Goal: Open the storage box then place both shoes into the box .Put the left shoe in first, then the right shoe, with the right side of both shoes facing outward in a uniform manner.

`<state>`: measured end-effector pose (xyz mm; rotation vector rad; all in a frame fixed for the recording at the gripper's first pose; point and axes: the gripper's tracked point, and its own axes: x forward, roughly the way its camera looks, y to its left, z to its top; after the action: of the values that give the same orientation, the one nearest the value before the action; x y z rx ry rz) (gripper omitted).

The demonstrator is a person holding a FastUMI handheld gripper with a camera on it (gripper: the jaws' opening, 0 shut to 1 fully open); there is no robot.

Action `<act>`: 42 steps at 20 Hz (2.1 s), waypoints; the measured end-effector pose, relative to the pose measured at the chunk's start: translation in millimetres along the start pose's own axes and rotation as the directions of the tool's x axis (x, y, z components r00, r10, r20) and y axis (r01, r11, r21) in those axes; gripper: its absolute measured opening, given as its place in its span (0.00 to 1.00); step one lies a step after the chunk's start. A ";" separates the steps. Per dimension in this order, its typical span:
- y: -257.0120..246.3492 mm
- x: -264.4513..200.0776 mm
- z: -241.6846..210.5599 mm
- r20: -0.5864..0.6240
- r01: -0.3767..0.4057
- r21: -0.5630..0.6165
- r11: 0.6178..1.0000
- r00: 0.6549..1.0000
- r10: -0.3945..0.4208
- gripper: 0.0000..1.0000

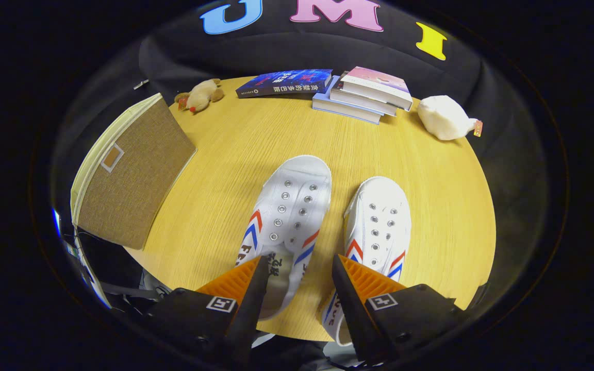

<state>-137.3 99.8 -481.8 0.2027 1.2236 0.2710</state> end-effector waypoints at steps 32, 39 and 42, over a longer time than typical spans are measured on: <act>93.8 -116.3 138.6 0.111 -0.264 0.295 0.918 0.964 0.241 0.06; 211.5 -142.2 186.6 0.088 -0.377 0.340 0.862 0.925 0.370 0.06; 260.2 -131.5 189.7 0.054 -0.378 0.338 0.862 0.922 0.384 0.06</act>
<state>-24.4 304.5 -224.2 0.7551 1.2344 0.4019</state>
